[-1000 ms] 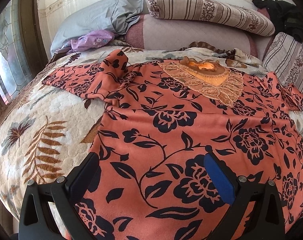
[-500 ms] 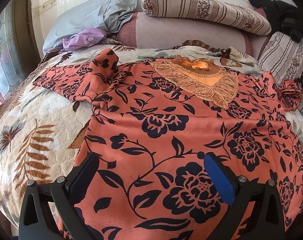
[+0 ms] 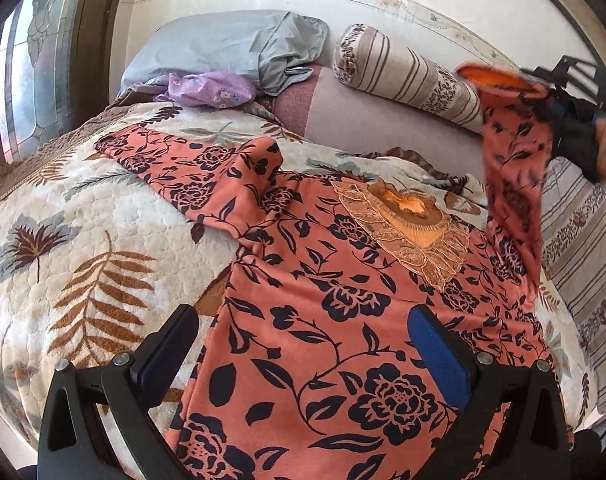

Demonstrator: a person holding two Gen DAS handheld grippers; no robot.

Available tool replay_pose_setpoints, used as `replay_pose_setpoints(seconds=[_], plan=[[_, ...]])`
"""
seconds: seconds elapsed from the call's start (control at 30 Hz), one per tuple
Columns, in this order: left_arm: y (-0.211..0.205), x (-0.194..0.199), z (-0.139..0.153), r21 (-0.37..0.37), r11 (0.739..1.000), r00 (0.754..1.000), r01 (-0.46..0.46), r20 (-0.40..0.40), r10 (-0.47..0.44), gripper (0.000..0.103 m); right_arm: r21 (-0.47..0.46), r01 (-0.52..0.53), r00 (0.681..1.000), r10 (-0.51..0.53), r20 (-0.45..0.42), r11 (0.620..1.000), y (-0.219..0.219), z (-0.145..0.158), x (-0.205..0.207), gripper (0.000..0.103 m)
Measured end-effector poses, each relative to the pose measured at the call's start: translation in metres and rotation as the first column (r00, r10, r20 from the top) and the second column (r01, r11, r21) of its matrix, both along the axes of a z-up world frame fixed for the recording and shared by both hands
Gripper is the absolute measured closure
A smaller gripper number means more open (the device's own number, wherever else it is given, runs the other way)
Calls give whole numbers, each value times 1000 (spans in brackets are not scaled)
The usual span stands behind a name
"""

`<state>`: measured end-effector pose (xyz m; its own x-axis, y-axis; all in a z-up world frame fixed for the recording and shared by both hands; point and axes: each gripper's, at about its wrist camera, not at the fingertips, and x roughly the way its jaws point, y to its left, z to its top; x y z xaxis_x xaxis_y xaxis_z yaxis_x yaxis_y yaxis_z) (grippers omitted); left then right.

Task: Fold small clothes
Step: 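Lay the held sleeve across the blouse body and open the right gripper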

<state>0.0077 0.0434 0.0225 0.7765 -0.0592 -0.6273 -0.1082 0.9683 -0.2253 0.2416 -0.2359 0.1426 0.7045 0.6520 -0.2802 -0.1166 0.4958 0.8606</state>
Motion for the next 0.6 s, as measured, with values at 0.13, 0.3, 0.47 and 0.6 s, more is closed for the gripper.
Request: replay_pose_setpoints(seconds=[0.13,0.3,0.47,0.6], plan=[[14,4,-7,-70,997,999,-31,-33,29,0,-18,-81,926,69,-370,997,41,-151,10,1],[20,7,-15,-118,992,997,-51,-63,44,0,-36,-111,908,87,-409,993,15,-209,-34,6],[15,11,-22,-122,992,996,-44,-86,34,0,-257,-134,963,65,-260,957,-34,-158,-63,5],[13,15,-23,-139,990,994,-27,-105,12,0,-374,-126,978,51,-204,919,-73,-158,-88,5]])
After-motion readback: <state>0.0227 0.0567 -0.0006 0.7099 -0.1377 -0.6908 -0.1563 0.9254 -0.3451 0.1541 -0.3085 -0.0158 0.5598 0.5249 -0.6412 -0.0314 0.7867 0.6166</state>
